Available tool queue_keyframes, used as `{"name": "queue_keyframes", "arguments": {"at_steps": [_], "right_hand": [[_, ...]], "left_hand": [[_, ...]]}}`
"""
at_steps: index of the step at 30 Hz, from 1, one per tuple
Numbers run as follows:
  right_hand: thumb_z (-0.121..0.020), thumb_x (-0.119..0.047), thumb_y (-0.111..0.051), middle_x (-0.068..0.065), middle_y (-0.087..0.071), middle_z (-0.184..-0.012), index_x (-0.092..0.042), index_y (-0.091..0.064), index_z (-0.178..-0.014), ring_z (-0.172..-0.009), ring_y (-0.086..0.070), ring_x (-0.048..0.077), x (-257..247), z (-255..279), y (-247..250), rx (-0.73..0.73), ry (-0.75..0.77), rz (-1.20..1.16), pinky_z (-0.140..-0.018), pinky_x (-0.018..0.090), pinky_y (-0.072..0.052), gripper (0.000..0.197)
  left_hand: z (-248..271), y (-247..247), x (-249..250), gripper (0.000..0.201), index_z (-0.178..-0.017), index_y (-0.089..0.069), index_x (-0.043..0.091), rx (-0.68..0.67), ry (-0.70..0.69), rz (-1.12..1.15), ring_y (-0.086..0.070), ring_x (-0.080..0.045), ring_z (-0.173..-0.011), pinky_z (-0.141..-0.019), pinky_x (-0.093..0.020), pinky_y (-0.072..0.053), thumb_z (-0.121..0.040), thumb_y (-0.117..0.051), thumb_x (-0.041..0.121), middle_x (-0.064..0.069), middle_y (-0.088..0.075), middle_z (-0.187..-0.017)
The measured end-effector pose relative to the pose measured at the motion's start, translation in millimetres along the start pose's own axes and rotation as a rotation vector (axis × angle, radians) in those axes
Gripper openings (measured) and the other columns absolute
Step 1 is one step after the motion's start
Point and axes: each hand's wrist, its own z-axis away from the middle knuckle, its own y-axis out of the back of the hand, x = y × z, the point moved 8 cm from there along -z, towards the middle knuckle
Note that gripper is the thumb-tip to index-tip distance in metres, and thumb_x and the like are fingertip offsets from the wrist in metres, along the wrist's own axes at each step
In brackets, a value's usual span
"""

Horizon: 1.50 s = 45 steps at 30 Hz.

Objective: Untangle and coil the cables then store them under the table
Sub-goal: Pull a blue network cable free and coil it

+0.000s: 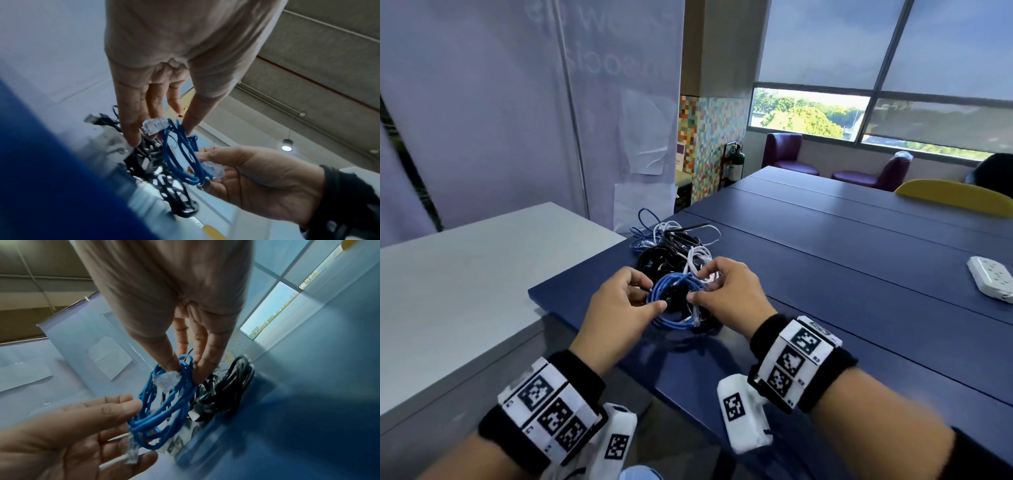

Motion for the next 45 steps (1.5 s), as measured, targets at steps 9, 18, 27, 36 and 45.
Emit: {"name": "queue_keyframes", "arguments": {"at_steps": [9, 18, 27, 36, 45], "right_hand": [[-0.065, -0.015, -0.087, 0.001, -0.065, -0.063, -0.018, -0.066, -0.062, -0.054, -0.061, 0.015, -15, -24, -33, -0.124, 0.048, 0.273, -0.058, 0.031, -0.06, 0.022], [-0.066, -0.028, -0.088, -0.002, -0.068, -0.068, -0.023, -0.072, -0.069, -0.06, -0.061, 0.009, -23, -17, -22, -0.088, 0.083, 0.26, -0.055, 0.017, -0.049, 0.017], [-0.065, -0.032, -0.088, -0.006, -0.067, -0.075, -0.029, -0.073, -0.073, -0.068, -0.061, 0.007, -28, -1, -13, -0.058, 0.089, 0.262, -0.062, 0.021, -0.05, 0.017], [-0.069, -0.02, -0.083, -0.003, -0.071, -0.076, -0.024, -0.069, -0.075, -0.066, -0.066, 0.012, -19, 14, -12, -0.131, 0.034, 0.235, -0.066, 0.037, -0.061, 0.016], [-0.076, -0.008, -0.076, 0.002, -0.064, -0.071, -0.015, -0.058, -0.085, -0.059, -0.064, 0.022, -4, 30, -12, -0.222, -0.074, 0.173, -0.047, 0.034, -0.058, 0.022]], "left_hand": [[-2, 13, -27, 0.021, -0.084, -0.07, 0.025, -0.033, -0.005, -0.12, -0.068, -0.009, -0.078, -0.066, -0.021, -0.055, -0.071, -0.085, 0.028, 0.006, -0.071, -0.083], [3, 7, -24, 0.032, -0.094, -0.068, 0.031, -0.011, -0.073, -0.082, -0.061, -0.007, -0.09, -0.079, -0.025, -0.053, -0.068, -0.085, 0.038, 0.007, -0.059, -0.103], [15, 7, -24, 0.055, -0.101, -0.068, 0.03, -0.063, -0.131, 0.012, -0.06, -0.004, -0.095, -0.079, -0.021, -0.053, -0.057, -0.073, 0.063, 0.012, -0.058, -0.106], [26, 1, -21, 0.048, -0.106, -0.066, 0.031, -0.079, -0.211, -0.046, -0.055, 0.006, -0.092, -0.077, -0.01, -0.042, -0.075, -0.06, 0.067, 0.015, -0.06, -0.101], [50, -17, -7, 0.09, -0.134, -0.04, 0.043, -0.329, -0.417, -0.174, -0.04, -0.001, -0.128, -0.105, -0.02, -0.035, -0.057, -0.075, 0.074, 0.027, -0.039, -0.13]]}}
